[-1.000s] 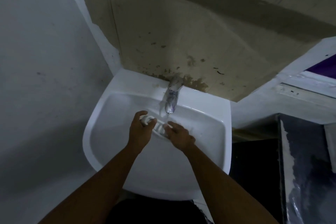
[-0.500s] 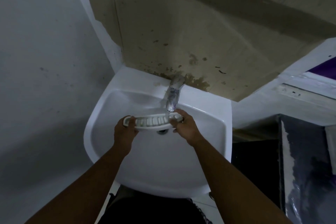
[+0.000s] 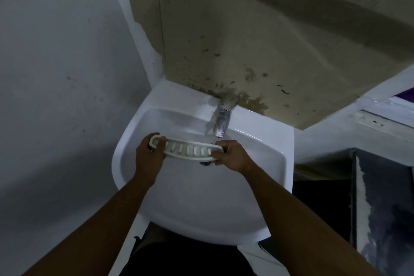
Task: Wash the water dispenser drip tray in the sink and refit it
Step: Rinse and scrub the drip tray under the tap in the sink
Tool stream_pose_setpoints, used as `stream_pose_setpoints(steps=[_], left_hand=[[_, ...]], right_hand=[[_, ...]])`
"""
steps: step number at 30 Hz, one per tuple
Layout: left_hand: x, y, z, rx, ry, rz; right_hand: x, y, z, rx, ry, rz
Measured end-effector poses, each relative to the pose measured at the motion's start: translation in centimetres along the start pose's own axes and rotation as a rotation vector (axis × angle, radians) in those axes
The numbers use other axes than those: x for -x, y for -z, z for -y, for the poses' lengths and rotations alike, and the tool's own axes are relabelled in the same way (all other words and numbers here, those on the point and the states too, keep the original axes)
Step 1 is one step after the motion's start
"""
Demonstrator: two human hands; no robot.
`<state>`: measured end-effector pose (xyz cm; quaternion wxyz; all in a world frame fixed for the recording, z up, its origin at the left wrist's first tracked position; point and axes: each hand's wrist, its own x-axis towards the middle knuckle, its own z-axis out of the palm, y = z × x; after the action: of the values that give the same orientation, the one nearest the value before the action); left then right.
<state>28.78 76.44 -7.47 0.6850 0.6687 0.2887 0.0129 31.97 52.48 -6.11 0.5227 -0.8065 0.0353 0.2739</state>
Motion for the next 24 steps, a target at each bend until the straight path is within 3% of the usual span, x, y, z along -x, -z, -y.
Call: stream_pose_setpoints(steps=[6, 9, 13, 15, 24], left_hand=[[0.3, -0.1, -0.9, 0.019, -0.027, 0.01], [0.4, 0.0, -1.0, 0.026, -0.028, -0.008], [0.7, 0.1, -0.8, -0.006, -0.045, -0.001], [1.0, -0.1, -0.7, -0.032, -0.052, 0.012], [1.3, -0.7, -1.4, 0.116, 0.018, -0.011]], right_hand=[[0.0, -1.2, 0.0, 0.295, 0.049, -0.197], [0.0, -1.7, 0.7, 0.24, -0.014, -0.274], [0.1, -1.3, 1.2, -0.118, -0.257, -0.053], [0.5, -0.8, 0.9, -0.099, -0.264, -0.022], [1.5, -3.0, -0.1, 0.101, 0.055, -0.522]])
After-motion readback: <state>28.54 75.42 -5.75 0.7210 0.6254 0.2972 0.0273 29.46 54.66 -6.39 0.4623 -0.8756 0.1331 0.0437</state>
